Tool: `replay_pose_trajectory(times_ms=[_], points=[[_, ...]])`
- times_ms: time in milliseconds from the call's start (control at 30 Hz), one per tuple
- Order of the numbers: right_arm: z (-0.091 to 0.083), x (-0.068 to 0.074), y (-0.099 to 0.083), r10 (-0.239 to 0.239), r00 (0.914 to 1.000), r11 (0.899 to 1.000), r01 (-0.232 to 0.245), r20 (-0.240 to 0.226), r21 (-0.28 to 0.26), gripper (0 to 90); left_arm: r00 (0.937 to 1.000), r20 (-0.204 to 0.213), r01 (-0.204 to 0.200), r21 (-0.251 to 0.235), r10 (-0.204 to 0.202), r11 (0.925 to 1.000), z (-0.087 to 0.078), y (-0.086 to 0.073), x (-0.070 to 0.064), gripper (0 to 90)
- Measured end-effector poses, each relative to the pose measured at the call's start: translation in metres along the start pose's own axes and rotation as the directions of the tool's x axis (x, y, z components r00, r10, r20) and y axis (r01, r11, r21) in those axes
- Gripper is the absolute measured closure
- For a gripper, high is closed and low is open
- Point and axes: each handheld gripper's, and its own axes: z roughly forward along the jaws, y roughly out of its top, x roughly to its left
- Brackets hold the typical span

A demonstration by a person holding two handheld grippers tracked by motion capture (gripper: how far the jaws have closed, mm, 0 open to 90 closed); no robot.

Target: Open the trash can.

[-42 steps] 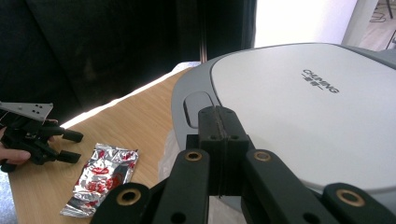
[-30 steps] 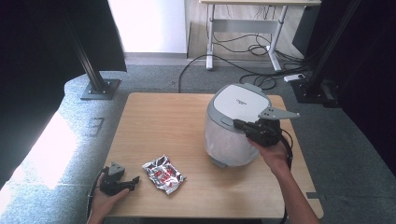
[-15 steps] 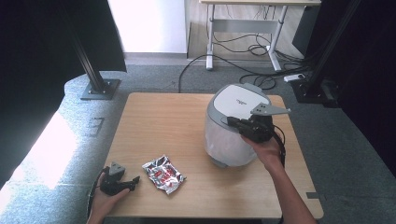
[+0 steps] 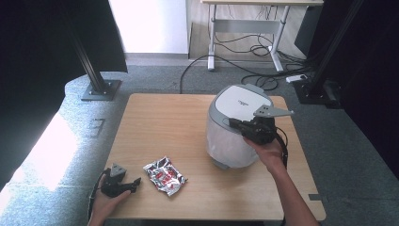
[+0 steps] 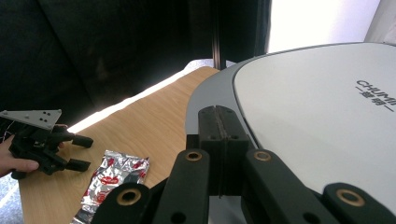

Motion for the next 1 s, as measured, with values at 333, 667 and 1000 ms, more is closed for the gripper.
replay_pose_trajectory(times_ms=[333, 667, 1000], points=[[0.000, 0.000, 0.000, -0.003, 1.0000, 1.000, 0.003, -0.001, 0.004, 89.3, 1.0000, -0.002, 0.001, -0.002, -0.001, 1.0000, 0.000, 0.000, 0.000, 25.6], [-0.004, 0.001, 0.001, -0.010, 0.9997, 1.000, 0.010, 0.024, 0.008, 89.0, 1.0000, 0.000, 0.000, -0.002, 0.000, 1.0000, 0.000, 0.000, 0.000, 25.4], [-0.036, -0.004, -0.005, -0.021, 0.9967, 1.000, 0.022, 0.079, -0.019, 86.4, 1.0000, 0.000, 0.001, -0.002, -0.001, 1.0000, 0.001, 0.000, 0.000, 25.2]])
